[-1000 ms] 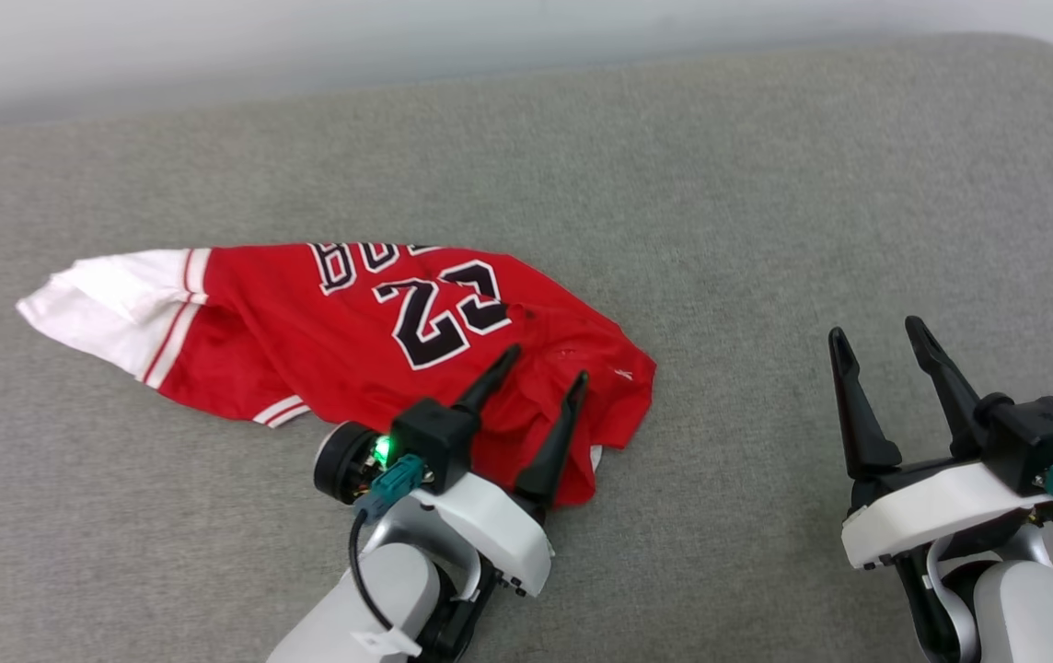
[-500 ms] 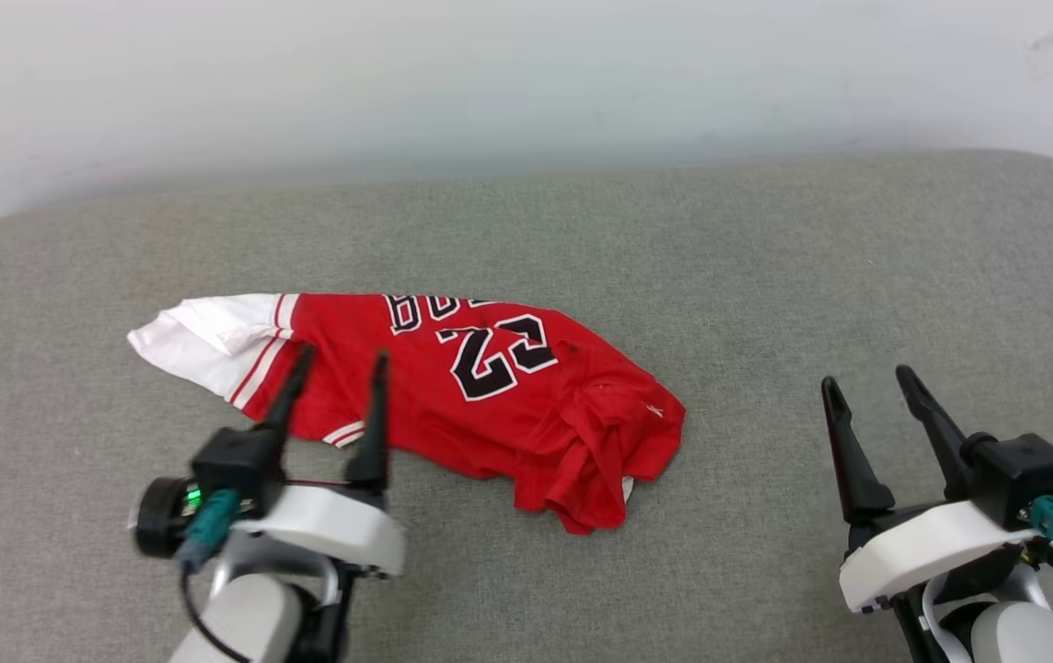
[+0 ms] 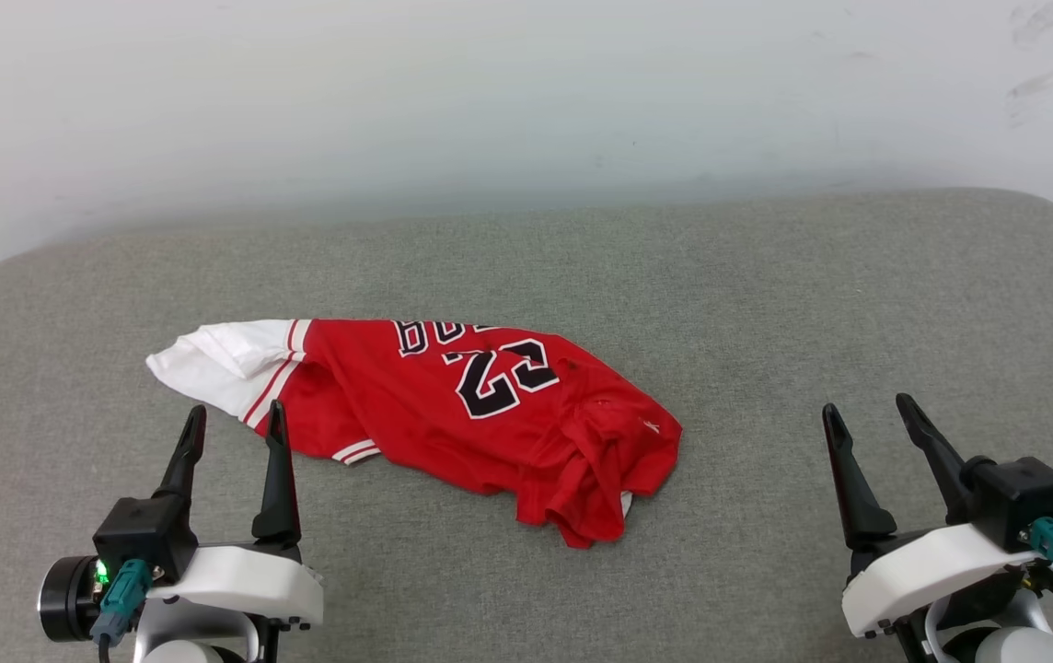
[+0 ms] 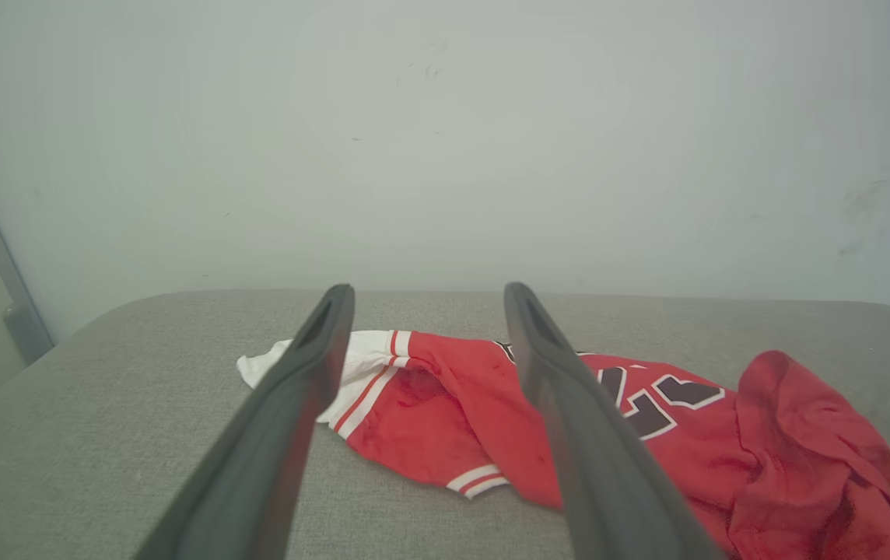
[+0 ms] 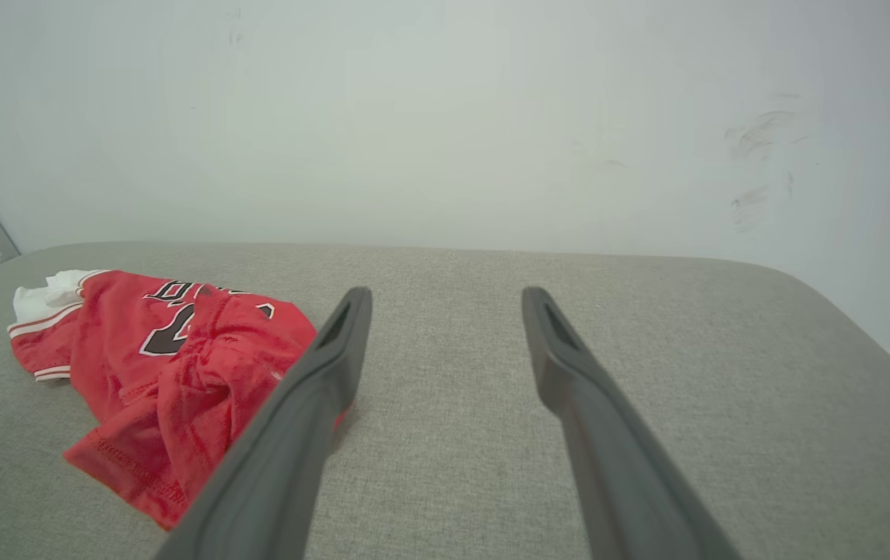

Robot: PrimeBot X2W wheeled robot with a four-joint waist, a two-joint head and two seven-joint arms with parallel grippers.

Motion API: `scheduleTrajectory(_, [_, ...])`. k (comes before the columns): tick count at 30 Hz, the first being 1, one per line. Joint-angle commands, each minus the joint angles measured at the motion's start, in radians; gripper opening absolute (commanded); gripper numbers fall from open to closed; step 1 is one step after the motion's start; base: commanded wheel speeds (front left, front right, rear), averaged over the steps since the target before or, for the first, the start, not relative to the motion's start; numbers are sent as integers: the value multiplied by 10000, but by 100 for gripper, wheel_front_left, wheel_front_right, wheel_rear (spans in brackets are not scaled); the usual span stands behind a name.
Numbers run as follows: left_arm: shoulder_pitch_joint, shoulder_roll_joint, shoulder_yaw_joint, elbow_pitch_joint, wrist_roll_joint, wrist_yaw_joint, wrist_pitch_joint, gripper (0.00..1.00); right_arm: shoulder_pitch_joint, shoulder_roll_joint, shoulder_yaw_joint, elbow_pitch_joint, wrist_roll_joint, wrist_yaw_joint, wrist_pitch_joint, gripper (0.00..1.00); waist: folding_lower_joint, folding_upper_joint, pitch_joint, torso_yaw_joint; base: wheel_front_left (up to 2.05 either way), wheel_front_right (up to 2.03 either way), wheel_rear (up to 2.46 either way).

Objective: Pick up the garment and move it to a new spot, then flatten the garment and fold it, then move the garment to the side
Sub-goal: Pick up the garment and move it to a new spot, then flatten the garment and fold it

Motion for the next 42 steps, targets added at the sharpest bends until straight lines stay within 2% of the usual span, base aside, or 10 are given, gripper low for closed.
scheduleTrajectory(1, [137,-36,55,-22,92,-112,-51,100,133,9,-13,-75,79,-6,27,100,1,-1,-32,-27,0,0,0])
scheduleTrajectory(10, [71,-251,109,109,230,-385,-52,100,104,9,-49,-27,154,-6,158,100,1,-1,5,-39,0,0,0])
scheduleTrajectory(12, [15,-295,119,108,257,-409,-52,100,22,9,-53,89,482,-6,252,100,1,-1,42,3,0,0,0])
scheduleTrajectory(15, [-75,-352,130,39,324,-484,-52,100,-319,12,70,380,833,-5,626,100,1,-1,158,116,0,0,0])
scheduleTrajectory(18, [-200,-439,127,-58,380,-527,-52,100,-853,-68,423,812,1041,-5,1504,100,1,-1,352,273,0,0,0])
scheduleTrajectory(26, [-621,-724,53,-64,472,-806,-51,100,-3070,-1211,2543,1596,2375,-6,4296,100,1,-1,1014,886,0,0,0])
scheduleTrajectory(30, [-864,-918,-1,-23,554,-938,-51,100,-4266,-1678,3761,1871,2933,-6,5350,100,1,-1,1373,1209,0,0,0])
scheduleTrajectory(37, [-1353,-1221,10,90,673,-1264,-51,100,-6149,-2205,5670,3072,3475,-5,6421,100,1,-1,1966,1628,0,0,0])
scheduleTrajectory(41, [-1560,-1351,26,119,766,-1377,-51,100,-6662,-2288,6339,3983,3800,-6,6822,100,1,-1,2181,1756,0,0,0])
scheduleTrajectory(42, [-1639,-1430,63,155,809,-1445,-51,100,-6827,-2211,6699,4587,4055,-5,7039,100,1,-1,2257,1819,0,0,0])
